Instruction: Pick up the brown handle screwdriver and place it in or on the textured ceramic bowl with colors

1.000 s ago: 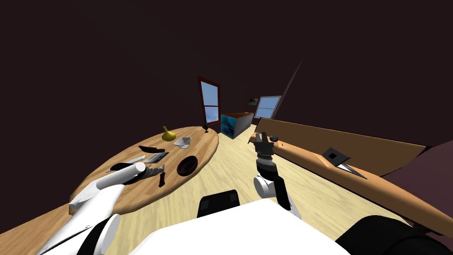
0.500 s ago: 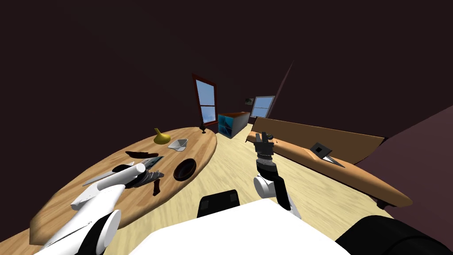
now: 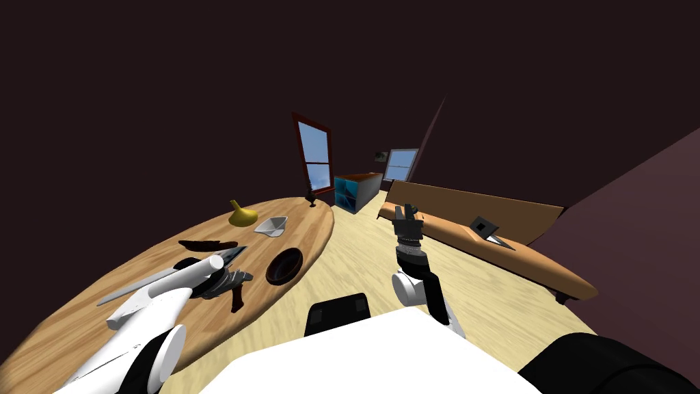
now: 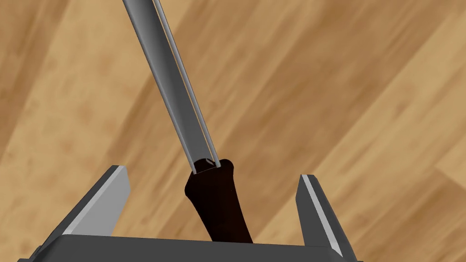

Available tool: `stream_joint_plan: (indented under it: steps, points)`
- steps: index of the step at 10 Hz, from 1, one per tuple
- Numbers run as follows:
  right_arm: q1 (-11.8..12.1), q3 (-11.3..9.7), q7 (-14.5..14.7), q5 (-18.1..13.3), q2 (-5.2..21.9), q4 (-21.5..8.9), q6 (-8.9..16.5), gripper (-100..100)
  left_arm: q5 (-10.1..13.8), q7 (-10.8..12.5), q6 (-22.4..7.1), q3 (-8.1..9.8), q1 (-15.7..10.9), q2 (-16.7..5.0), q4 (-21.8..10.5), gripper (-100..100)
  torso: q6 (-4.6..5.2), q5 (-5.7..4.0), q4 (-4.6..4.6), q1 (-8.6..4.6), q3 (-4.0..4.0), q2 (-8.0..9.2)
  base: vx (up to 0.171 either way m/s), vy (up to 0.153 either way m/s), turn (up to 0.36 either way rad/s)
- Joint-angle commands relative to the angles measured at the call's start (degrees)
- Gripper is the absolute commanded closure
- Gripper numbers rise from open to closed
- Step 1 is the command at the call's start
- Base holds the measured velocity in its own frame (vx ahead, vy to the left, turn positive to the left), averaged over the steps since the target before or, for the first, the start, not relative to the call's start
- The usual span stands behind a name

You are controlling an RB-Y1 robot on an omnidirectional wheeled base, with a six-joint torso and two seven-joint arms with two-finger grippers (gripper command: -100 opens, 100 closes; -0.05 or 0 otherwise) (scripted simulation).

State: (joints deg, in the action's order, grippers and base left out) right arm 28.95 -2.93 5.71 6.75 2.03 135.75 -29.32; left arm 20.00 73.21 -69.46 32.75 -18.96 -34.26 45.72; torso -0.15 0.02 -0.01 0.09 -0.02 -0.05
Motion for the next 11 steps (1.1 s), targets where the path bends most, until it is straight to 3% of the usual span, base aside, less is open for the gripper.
stream_joint_plan:
  steps: [1,2,4,5,6,10,11]
  points:
    - [0.00,0.00,0.00,0.00,0.00,0.00,0.00,0,0.00,0.00,0.00,0.00,0.00,0.00,0.00,0,0.00,0.00,0.00,0.00,0.00,0.00,0.000,0.000,0.000]
    - [0.00,0.00,0.00,0.00,0.00,0.00,0.00,0,0.24,-0.44,1.69,-0.04,1.16,0.90,-0.20,-100,0.00,-0.01,0.00,-0.05,0.01,0.02,0.039,0.016,0.007]
    - [0.01,0.00,0.00,0.00,0.00,0.00,0.00,0,0.44,-0.79,3.05,-0.07,2.09,1.63,-0.38,-100,0.00,0.00,-0.04,0.01,-0.09,-0.16,0.061,0.022,0.007]
    - [0.01,0.00,0.00,0.00,0.00,0.00,0.00,0,0.21,-0.45,2.40,-0.20,1.31,1.31,-0.71,-100,0.01,0.00,-0.04,0.01,-0.11,-0.19,0.025,0.009,-0.001]
    - [0.00,0.00,0.00,0.00,0.00,0.00,0.00,0,0.22,-0.54,2.76,-0.22,1.27,1.32,-0.94,100,0.00,-0.01,-0.03,-0.03,-0.06,-0.11,0.000,0.000,0.000]
    - [0.00,0.00,0.00,0.00,0.00,0.00,0.00,0,0.23,-0.41,2.70,-0.16,1.27,1.29,-0.93,100,0.06,0.03,-0.01,-0.01,0.00,0.02,0.001,0.001,0.003]
    - [0.00,0.00,0.00,0.00,0.00,0.00,0.00,0,0.23,-0.40,2.71,-0.16,1.27,1.29,-0.93,0,0.06,0.03,0.00,0.00,0.01,0.02,0.000,0.000,0.000]
